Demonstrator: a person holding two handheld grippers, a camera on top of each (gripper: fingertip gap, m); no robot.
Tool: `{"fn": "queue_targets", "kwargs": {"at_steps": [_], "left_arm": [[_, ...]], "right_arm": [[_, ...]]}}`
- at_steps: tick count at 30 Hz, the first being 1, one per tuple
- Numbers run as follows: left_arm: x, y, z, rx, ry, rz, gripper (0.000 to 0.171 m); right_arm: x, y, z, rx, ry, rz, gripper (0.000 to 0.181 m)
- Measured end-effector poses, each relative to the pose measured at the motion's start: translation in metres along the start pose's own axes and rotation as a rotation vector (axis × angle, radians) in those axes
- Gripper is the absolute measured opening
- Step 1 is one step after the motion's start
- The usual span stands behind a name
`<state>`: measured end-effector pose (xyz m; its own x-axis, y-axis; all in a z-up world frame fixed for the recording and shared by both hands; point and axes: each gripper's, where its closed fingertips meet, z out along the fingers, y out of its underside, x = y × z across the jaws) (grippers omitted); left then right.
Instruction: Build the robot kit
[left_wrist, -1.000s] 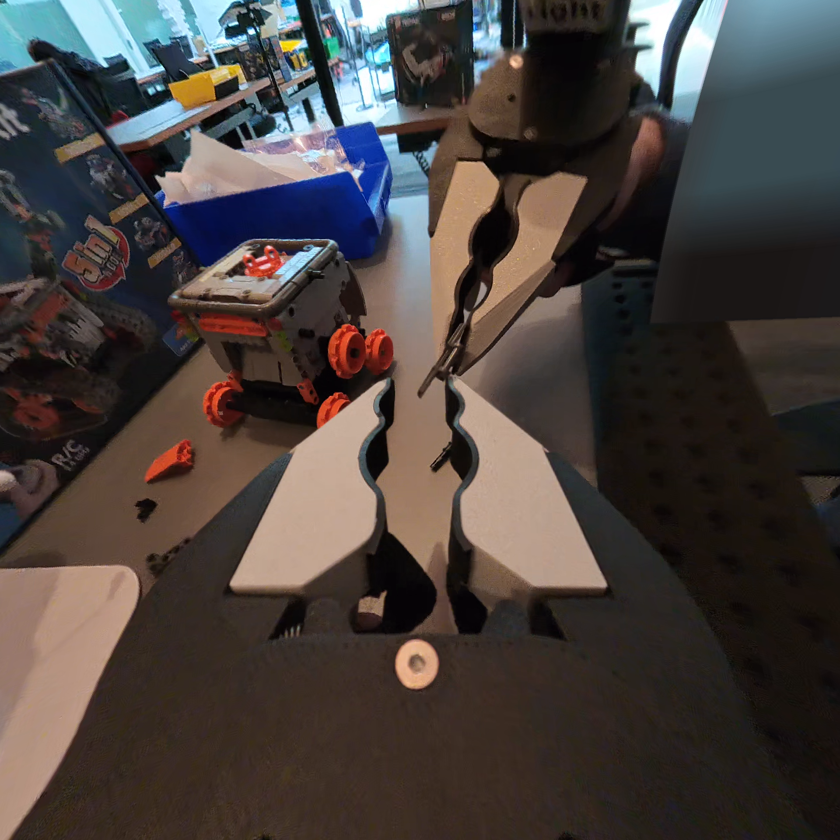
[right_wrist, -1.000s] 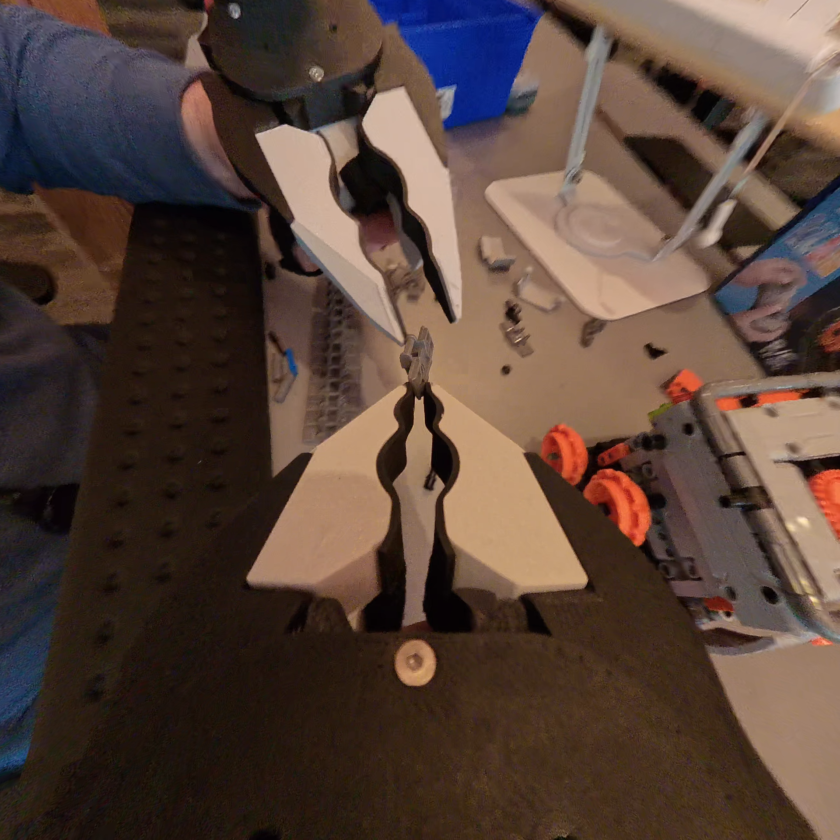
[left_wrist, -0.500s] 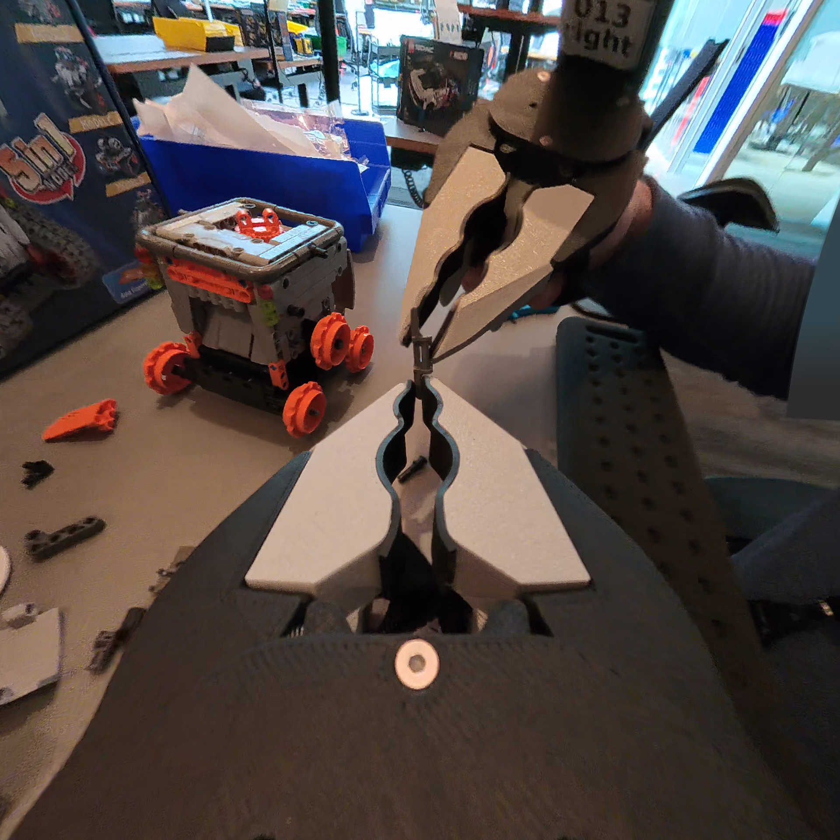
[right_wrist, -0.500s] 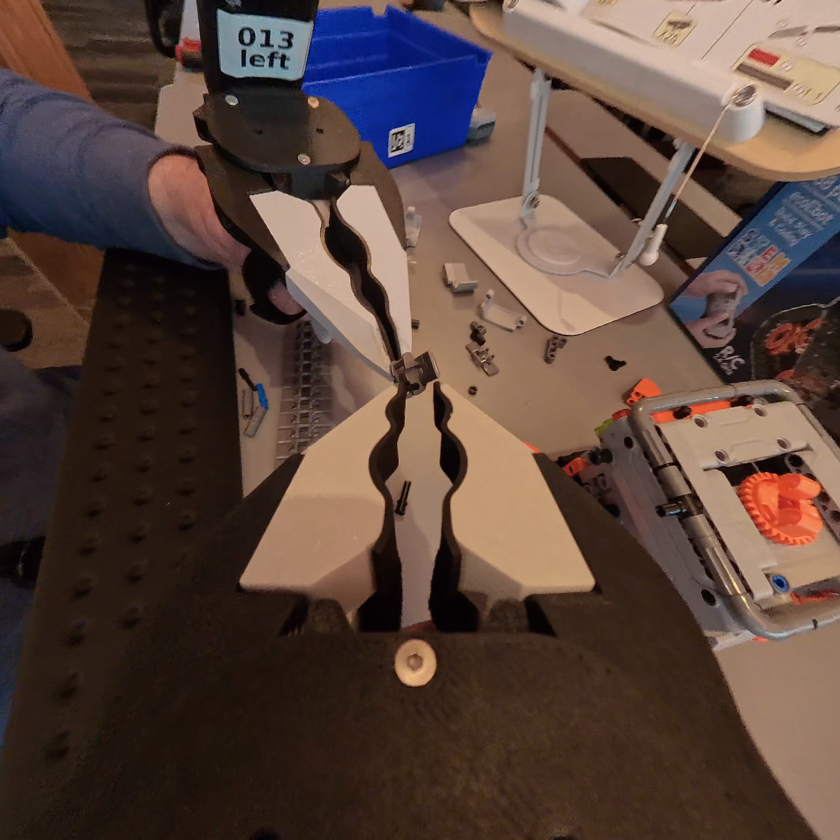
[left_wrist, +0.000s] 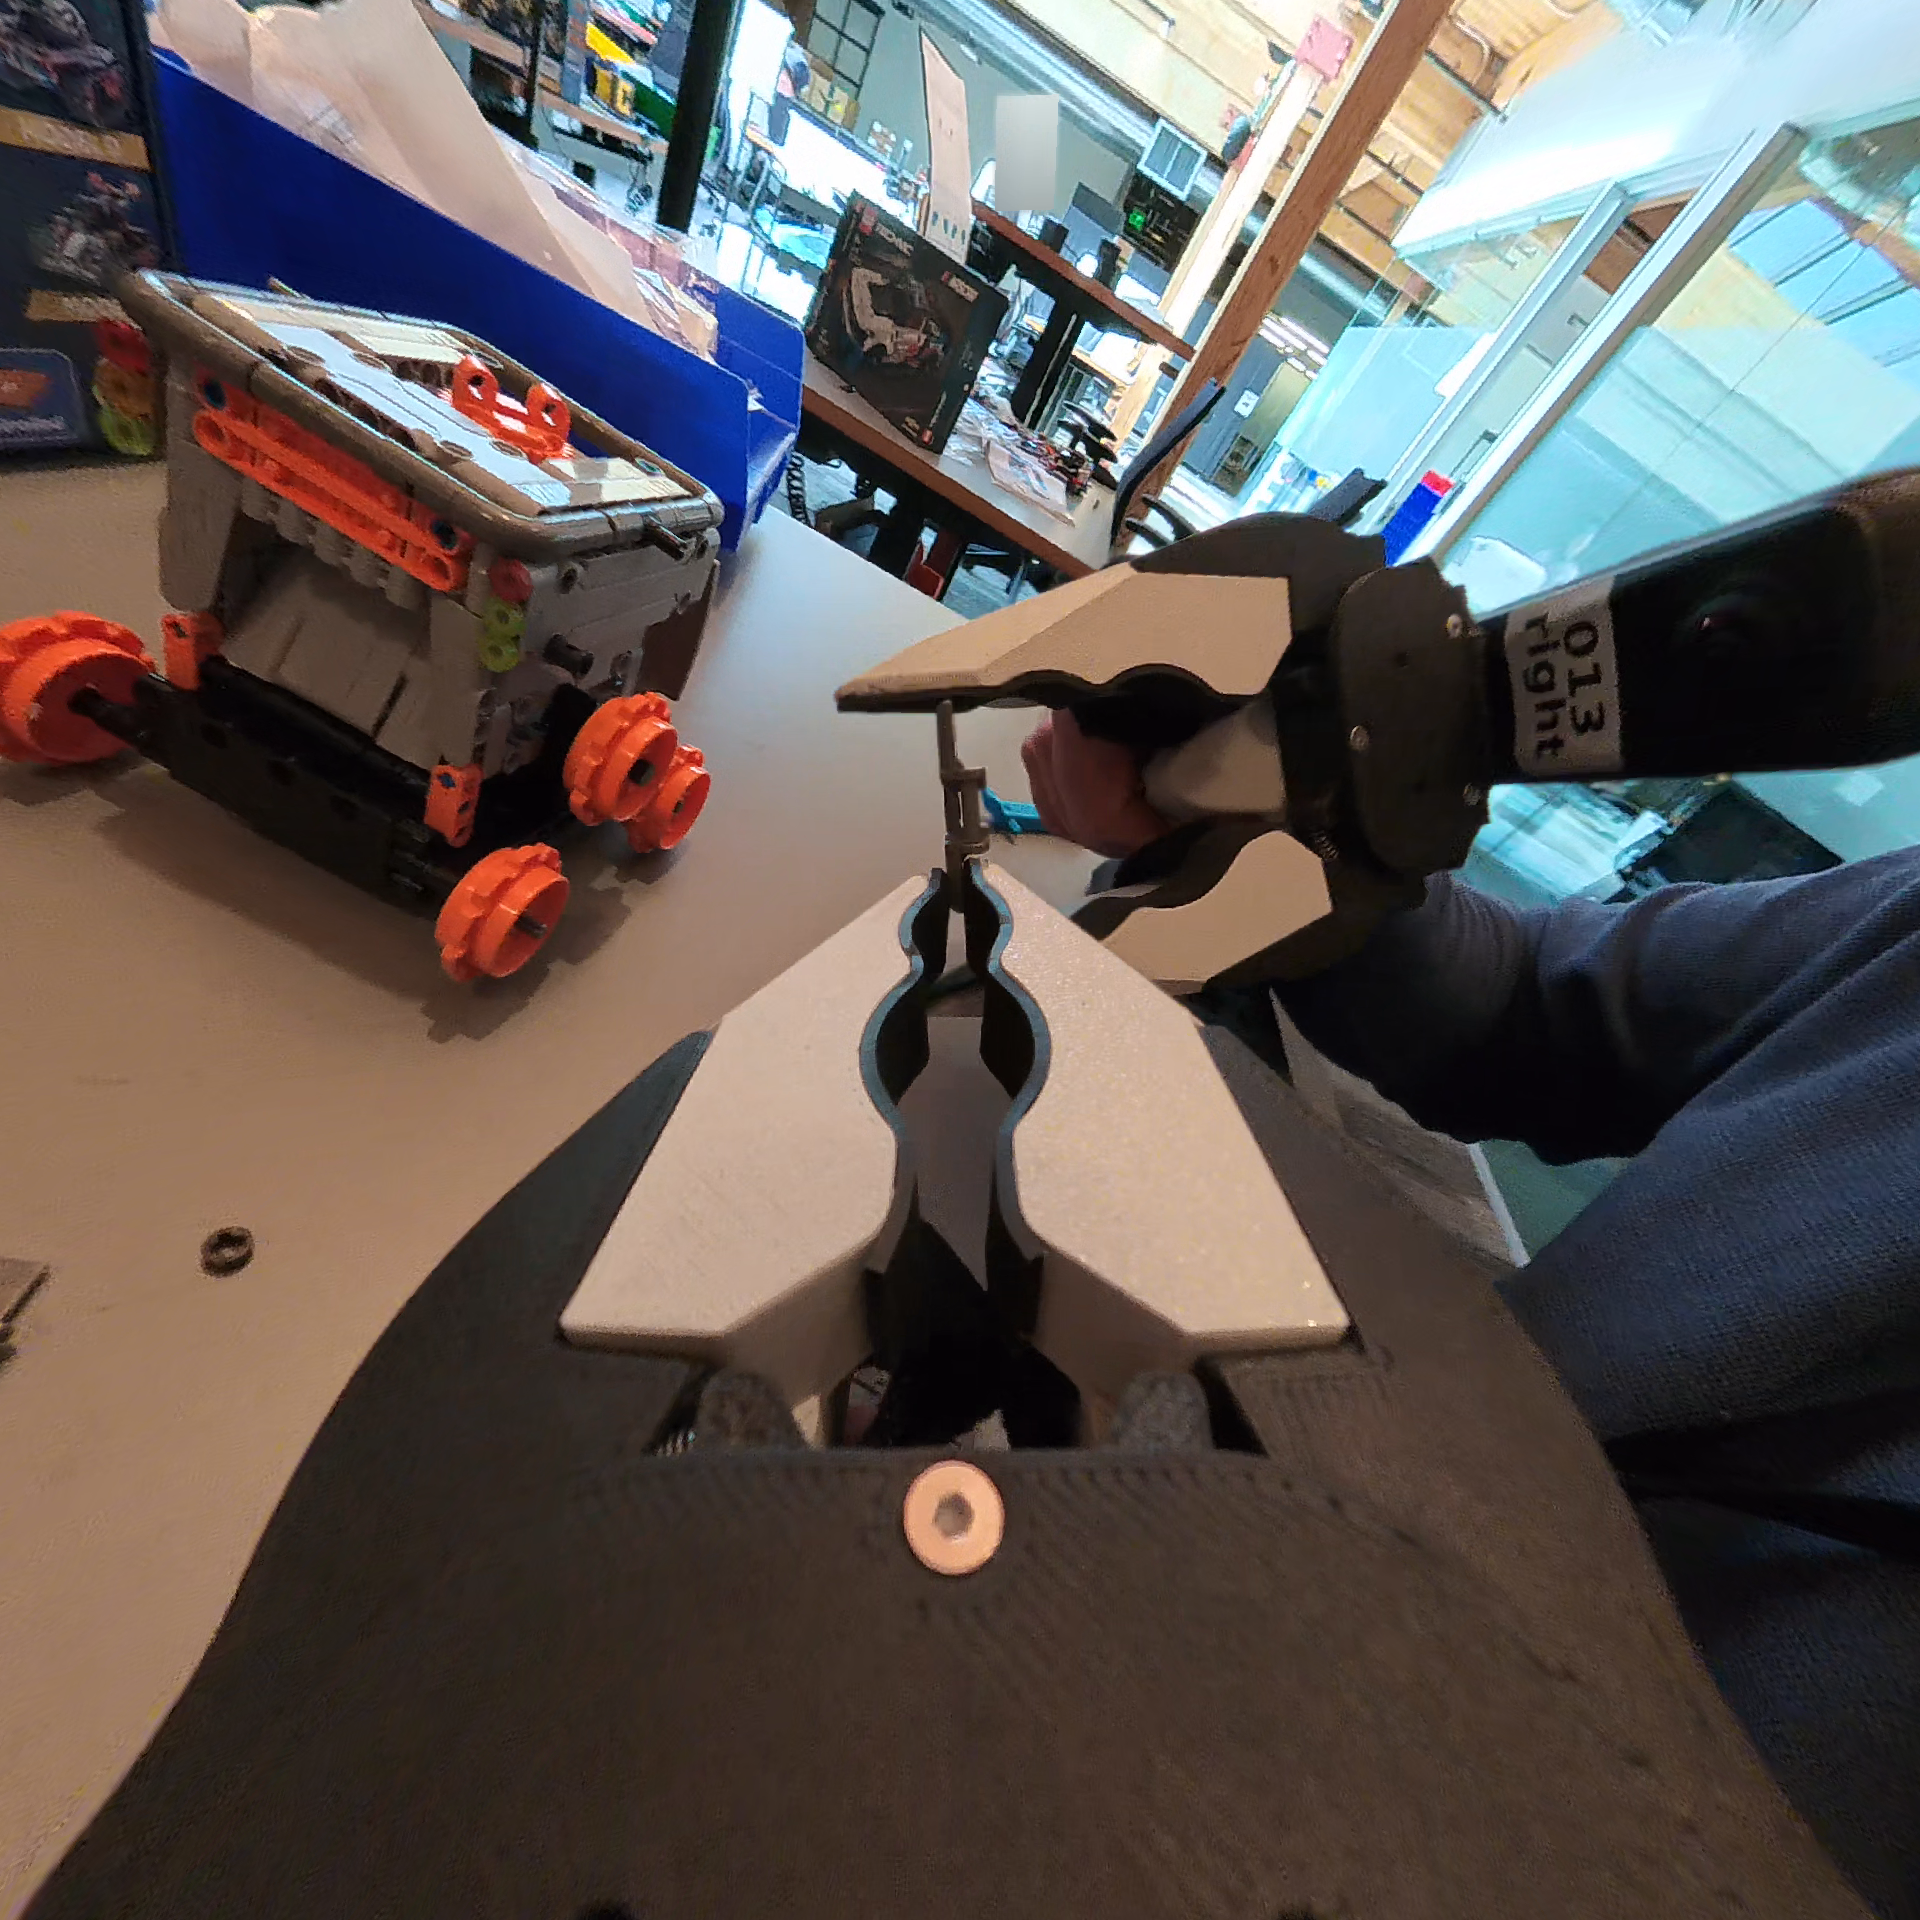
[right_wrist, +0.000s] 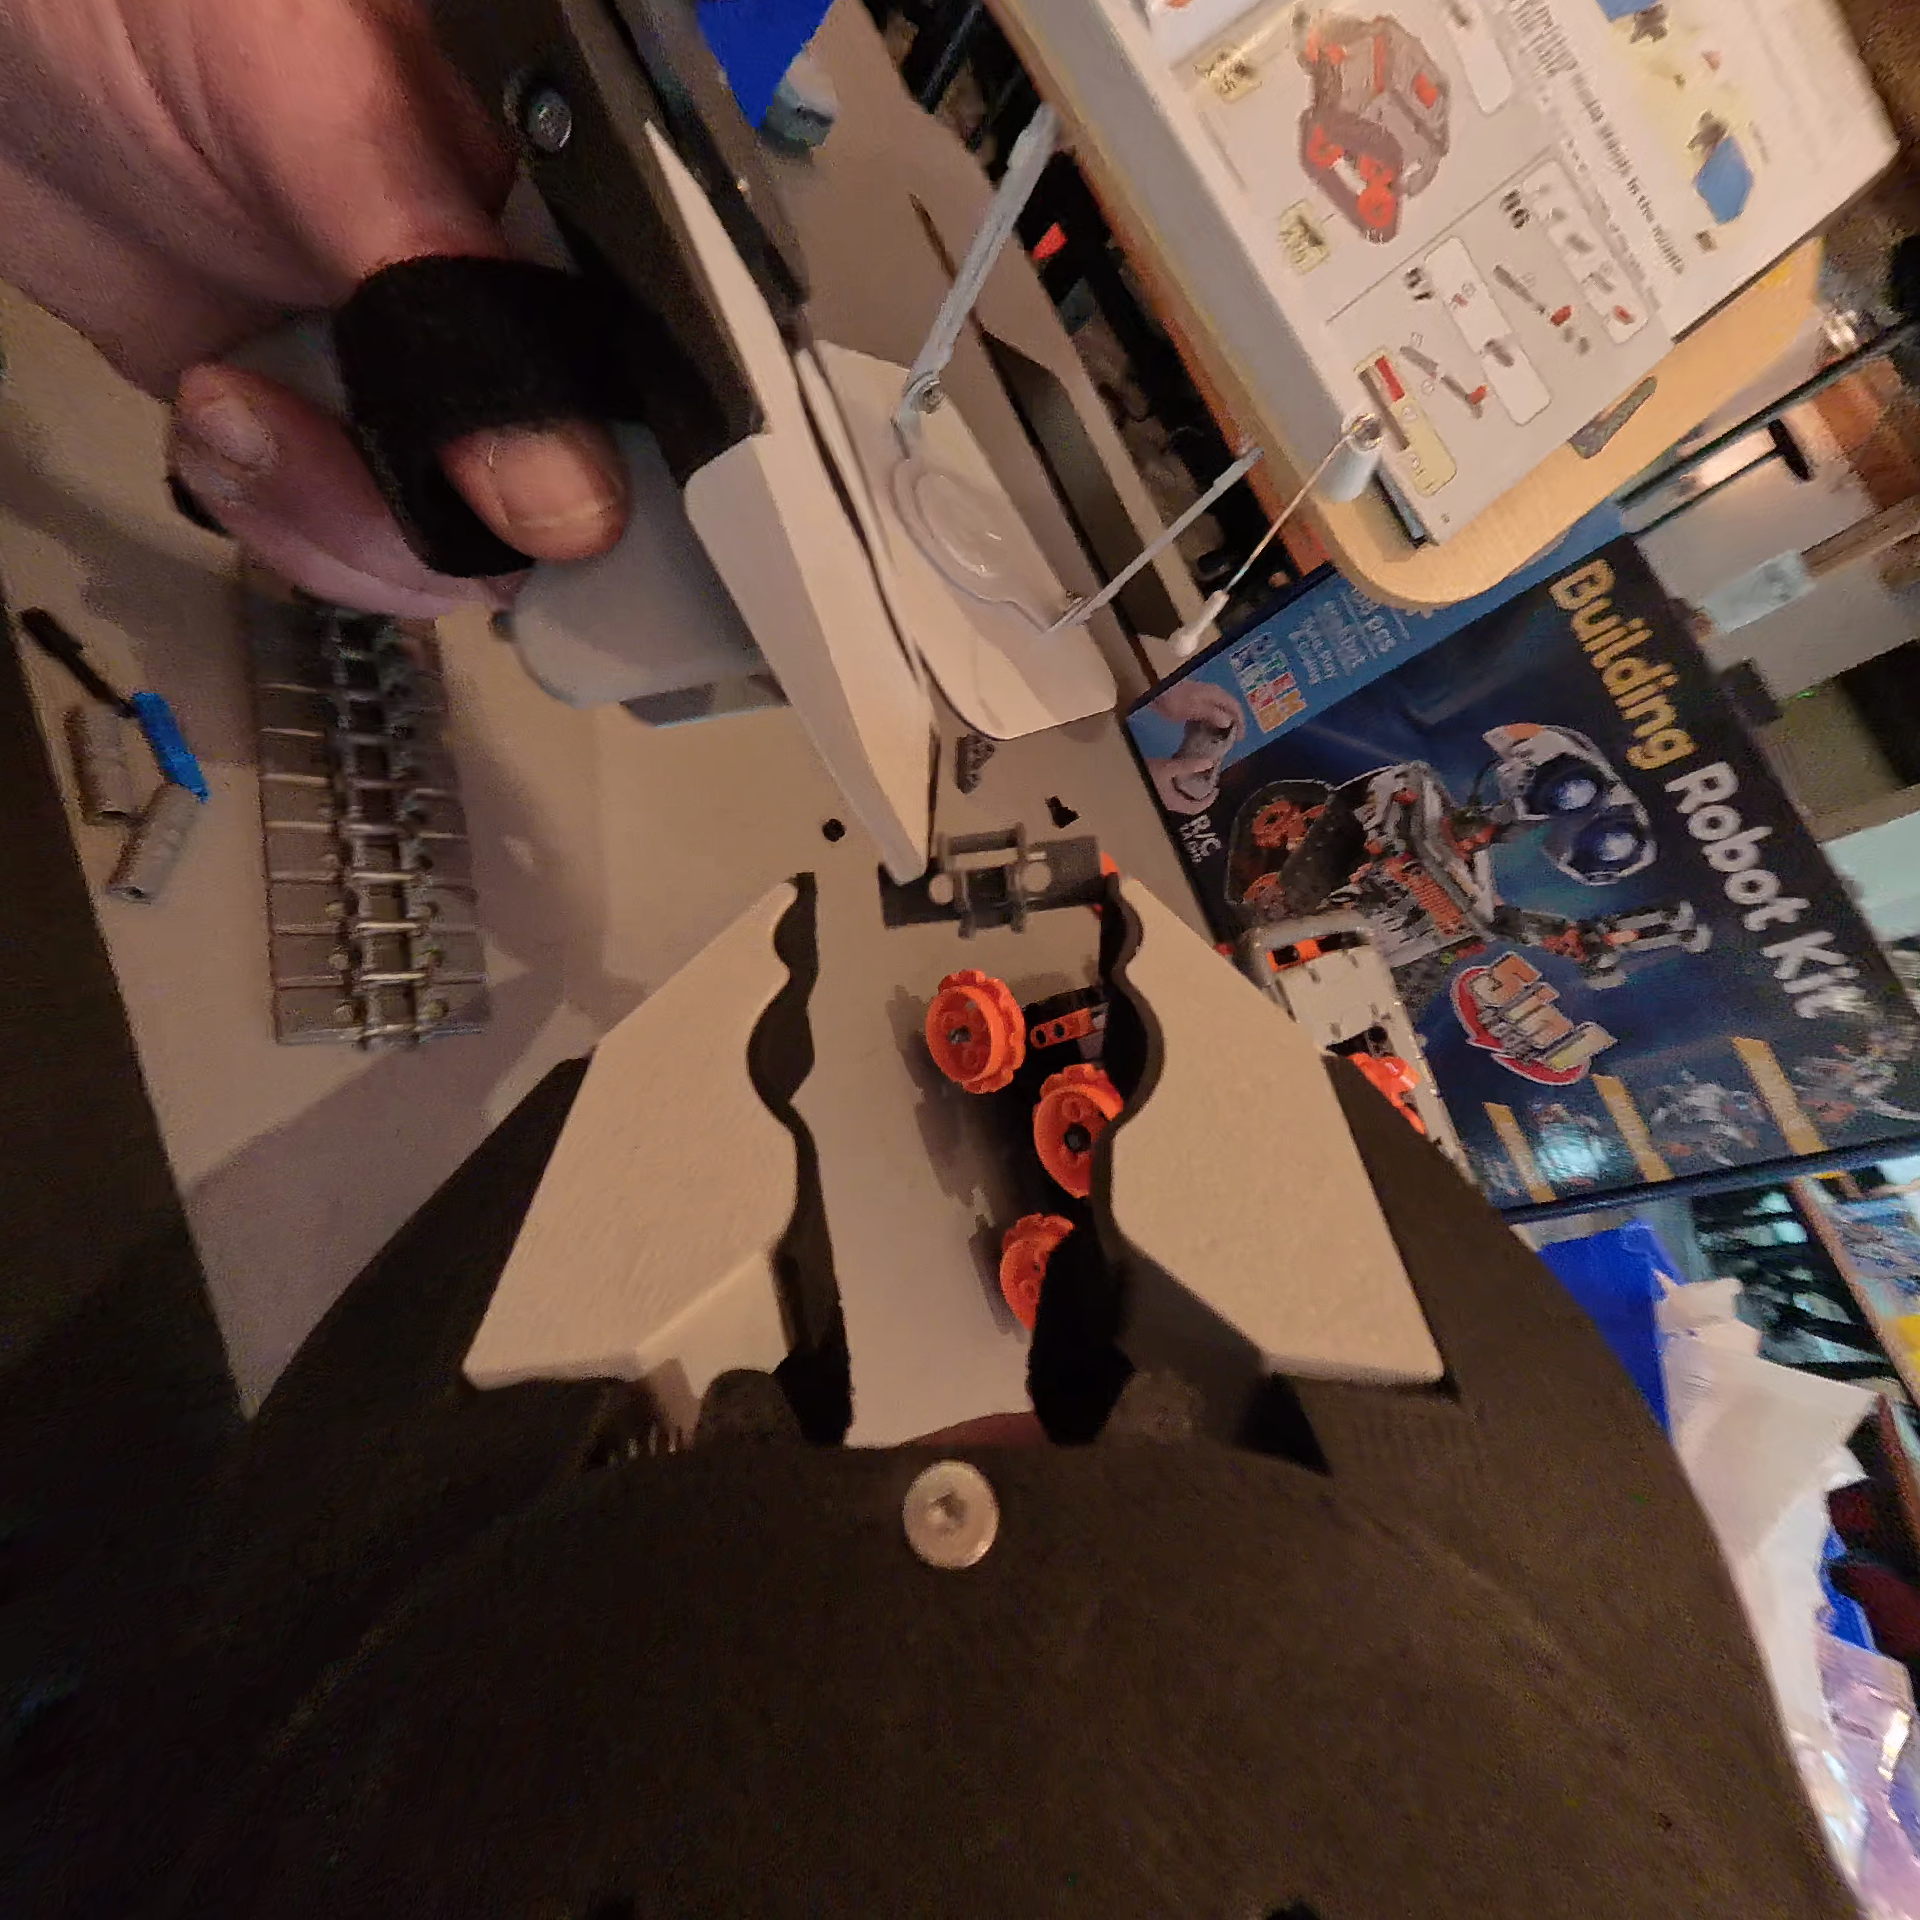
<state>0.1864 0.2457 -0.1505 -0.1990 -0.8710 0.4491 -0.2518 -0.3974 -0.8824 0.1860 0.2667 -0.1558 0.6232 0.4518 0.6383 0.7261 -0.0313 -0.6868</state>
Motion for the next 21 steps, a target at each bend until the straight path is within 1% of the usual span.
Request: {"fn": "queue_targets", "kwargs": {"at_steps": [2, 5, 6, 7, 9, 11, 13, 14, 16, 17, 20, 21], "left_arm": [[0.001, 0.006, 0.002, -0.020, 0.005, -0.012, 0.003], [0.005, 0.006, 0.002, -0.030, 0.022, -0.013, 0.003], [0.005, 0.007, 0.001, -0.049, 0.012, 0.015, 0.003], [0.003, 0.008, -0.001, -0.072, -0.008, 0.056, 0.007], [0.004, 0.022, -0.009, -0.189, -0.017, 0.163, 0.013], [0.003, 0.049, -0.018, -0.345, -0.028, 0.248, 0.026], [-0.003, 0.076, -0.025, -0.492, -0.089, 0.426, 0.027], [-0.009, 0.086, -0.028, -0.556, -0.130, 0.508, 0.027], [-0.013, 0.107, -0.030, -0.663, -0.144, 0.587, 0.027], [-0.016, 0.114, -0.030, -0.691, -0.151, 0.598, 0.027], [-0.020, 0.115, -0.028, -0.684, -0.163, 0.580, 0.025], [-0.022, 0.114, -0.028, -0.678, -0.180, 0.582, 0.027]], "right_arm": [[0.002, -0.002, 0.001, 0.002, 0.044, -0.020, 0.040], [0.002, -0.003, -0.002, 0.000, 0.028, -0.025, 0.040], [0.001, -0.002, -0.002, -0.008, 0.012, -0.018, 0.040], [0.000, 0.001, -0.003, -0.021, -0.008, -0.009, 0.040], [-0.010, 0.010, -0.004, -0.063, -0.111, 0.040, 0.040], [-0.021, 0.016, -0.007, -0.077, -0.222, 0.109, 0.040], [-0.043, 0.021, -0.011, -0.099, -0.386, 0.194, 0.040], [-0.051, 0.022, -0.012, -0.104, -0.439, 0.227, 0.040], [-0.071, 0.028, -0.015, -0.147, -0.560, 0.275, 0.040], [-0.077, 0.031, -0.013, -0.170, -0.583, 0.287, 0.040], [-0.098, 0.042, -0.008, -0.239, -0.659, 0.296, 0.040], [-0.104, 0.045, -0.006, -0.261, -0.680, 0.302, 0.040]]}}
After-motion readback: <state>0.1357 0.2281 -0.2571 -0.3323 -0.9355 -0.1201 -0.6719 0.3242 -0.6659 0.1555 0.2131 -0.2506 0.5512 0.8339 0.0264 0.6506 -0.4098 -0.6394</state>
